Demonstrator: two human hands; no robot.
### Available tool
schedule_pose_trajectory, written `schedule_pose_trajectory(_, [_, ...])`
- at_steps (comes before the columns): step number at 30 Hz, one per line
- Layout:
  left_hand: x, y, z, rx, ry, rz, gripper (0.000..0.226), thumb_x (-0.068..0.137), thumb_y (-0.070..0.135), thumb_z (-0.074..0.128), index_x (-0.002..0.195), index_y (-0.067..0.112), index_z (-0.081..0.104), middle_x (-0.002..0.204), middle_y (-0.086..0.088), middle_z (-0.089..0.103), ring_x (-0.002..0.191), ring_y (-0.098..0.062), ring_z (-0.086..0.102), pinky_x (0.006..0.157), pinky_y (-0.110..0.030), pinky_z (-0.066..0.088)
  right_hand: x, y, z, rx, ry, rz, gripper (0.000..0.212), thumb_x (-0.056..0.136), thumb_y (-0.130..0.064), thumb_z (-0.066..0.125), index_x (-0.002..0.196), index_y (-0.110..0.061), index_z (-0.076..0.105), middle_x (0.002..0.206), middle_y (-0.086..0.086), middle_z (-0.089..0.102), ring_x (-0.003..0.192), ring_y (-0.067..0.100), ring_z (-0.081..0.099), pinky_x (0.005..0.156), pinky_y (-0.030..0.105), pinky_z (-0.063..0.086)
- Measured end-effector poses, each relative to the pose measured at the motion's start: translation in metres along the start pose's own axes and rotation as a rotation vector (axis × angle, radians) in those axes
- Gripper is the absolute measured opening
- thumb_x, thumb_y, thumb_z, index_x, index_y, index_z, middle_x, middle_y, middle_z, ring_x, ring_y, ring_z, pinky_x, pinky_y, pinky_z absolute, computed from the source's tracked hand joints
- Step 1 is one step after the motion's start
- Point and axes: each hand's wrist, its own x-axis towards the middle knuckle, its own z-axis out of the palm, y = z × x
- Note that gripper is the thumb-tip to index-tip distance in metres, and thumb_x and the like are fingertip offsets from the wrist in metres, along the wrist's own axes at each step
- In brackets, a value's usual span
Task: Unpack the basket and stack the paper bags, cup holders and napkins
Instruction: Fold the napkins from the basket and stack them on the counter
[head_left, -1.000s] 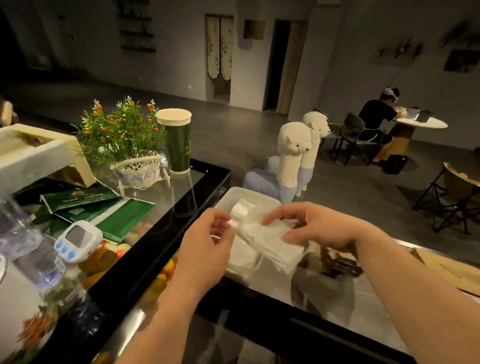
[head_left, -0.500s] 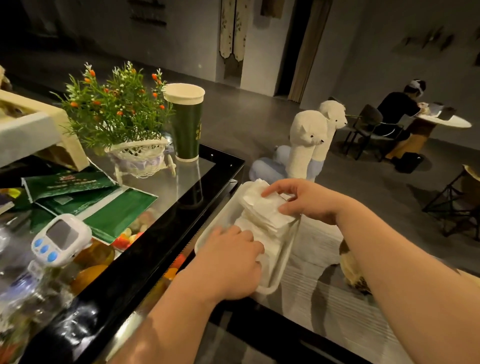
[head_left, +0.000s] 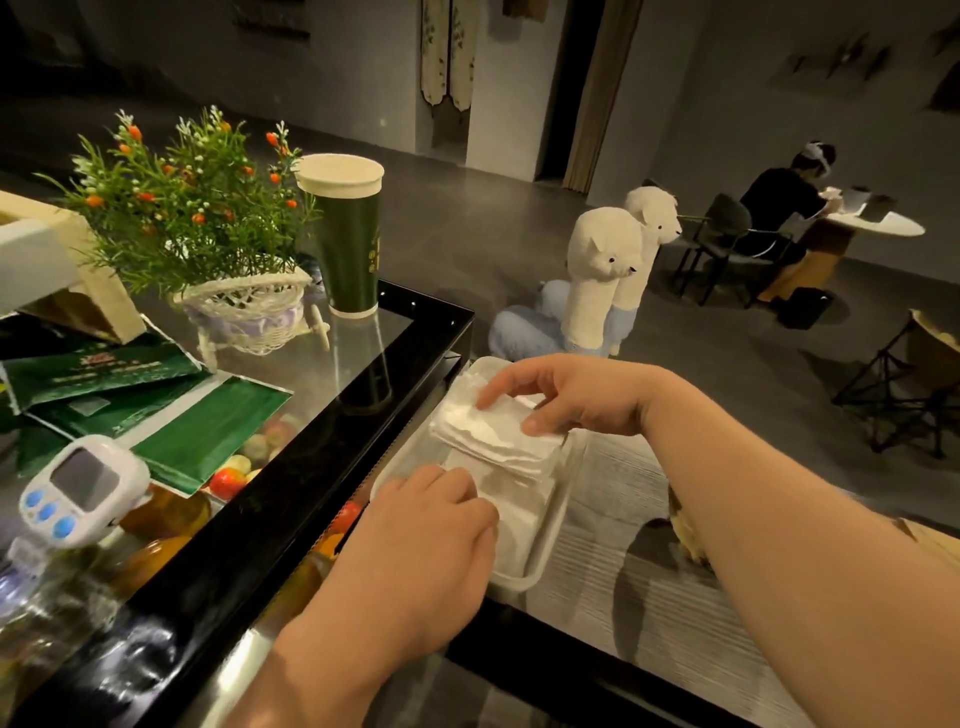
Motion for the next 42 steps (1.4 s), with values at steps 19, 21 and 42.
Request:
schedule_pose_trajectory(19, [0.000, 0.010, -0.011, 0.037, -0.117, -0.059, 0.054, 0.099, 0.038, 0.020, 0.133, 0.033, 0.062, 0.126, 0.016, 0.044, 0.122, -0.011, 0.033, 0.110, -0.033, 0.027, -0.027, -0.006, 0.073, -1.260, 0.477, -0.025, 0.040, 0.096, -0.015, 0.057, 0.128, -0.038, 0.060, 0.123, -0.009, 0.058, 0.105, 0.019, 0.058, 0.077, 0.038, 0.053])
schedule_pose_trajectory(21, [0.002, 0.012, -0.013, 0.046, -0.151, -0.059, 0.053, 0.100, 0.037, 0.023, 0.135, 0.032, 0.062, 0.124, 0.015, 0.045, 0.120, -0.012, 0.034, 0.111, -0.033, 0.027, -0.026, -0.011, 0.069, -1.089, 0.417, -0.014, 0.037, 0.098, -0.017, 0.058, 0.129, -0.036, 0.062, 0.120, -0.010, 0.059, 0.108, 0.016, 0.056, 0.087, 0.034, 0.050])
schedule_pose_trajectory(42, [-0.086, 0.120, 0.046, -0.545, 0.100, 0.245, 0.018, 0.089, 0.022, 0.054, 0.095, 0.021, 0.071, 0.086, 0.014, 0.062, 0.085, -0.010, 0.056, 0.077, -0.022, 0.042, -0.245, 0.068, 0.216, -0.177, 0.891, -0.050, 0.024, 0.090, -0.009, 0.071, 0.097, -0.031, 0.072, 0.086, -0.015, 0.070, 0.082, 0.008, 0.065, 0.071, 0.014, 0.049])
